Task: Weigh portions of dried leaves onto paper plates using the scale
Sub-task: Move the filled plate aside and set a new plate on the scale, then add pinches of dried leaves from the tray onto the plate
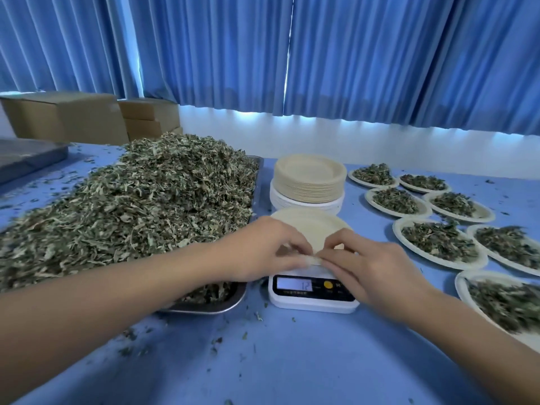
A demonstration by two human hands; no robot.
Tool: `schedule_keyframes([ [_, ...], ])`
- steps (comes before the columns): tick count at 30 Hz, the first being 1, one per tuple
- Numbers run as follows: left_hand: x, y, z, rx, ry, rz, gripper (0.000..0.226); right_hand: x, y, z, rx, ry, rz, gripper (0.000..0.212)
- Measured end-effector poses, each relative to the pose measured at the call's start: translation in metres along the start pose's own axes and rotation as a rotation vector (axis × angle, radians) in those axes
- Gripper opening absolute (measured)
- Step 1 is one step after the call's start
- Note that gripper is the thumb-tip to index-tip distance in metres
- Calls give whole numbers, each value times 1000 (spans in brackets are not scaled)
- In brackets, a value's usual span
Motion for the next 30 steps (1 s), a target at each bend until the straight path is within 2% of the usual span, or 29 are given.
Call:
schedule_keyframes([
  [3, 19, -16, -2, -213, -134, -23, 26, -24, -2, -3, -170, 225, -38, 31],
  [4, 30, -21, -3, -251, -223, -87, 26, -38, -3, -5, -212, 342, -60, 33],
  [5, 41, -24, -5, -218, -325, -182, 29, -53, -2, -6, -225, 453, -73, 33],
  [7, 63, -22, -9, 78, -509, -326, 42, -81, 3, -8, -185, 610, -55, 33],
  [9, 76, -21, -15, 352, -576, -258, 53, -101, 10, -8, -112, 677, -8, 35],
  [11, 79, -29, -24, 451, -556, -239, 66, -118, 16, -8, -75, 732, 5, 37],
  [14, 80, -36, -33, 614, -527, -380, 85, -134, 30, -10, -100, 816, -34, 37],
  [16, 80, -36, -36, 650, -550, -437, 93, -137, 40, -9, -146, 851, -123, 36],
  [20, 82, -30, -36, 517, -641, -476, 65, -134, 53, -1, -182, 870, -201, 38],
  [24, 87, -21, -29, 482, -663, -498, 68, -131, 49, 1, -186, 868, -224, 35],
  [30, 81, -32, -24, 437, -664, -466, 25, -122, 48, 2, -166, 842, -209, 47],
])
Point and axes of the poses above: each hand's wrist, its own z-axis away from the middle knuckle, its own y-axis out of the palm, x = y × z, the point moved 3 cm from there along -z, towards the middle knuckle, and after that the axes turned 9 degrees about -z, right-handed, at the moved point
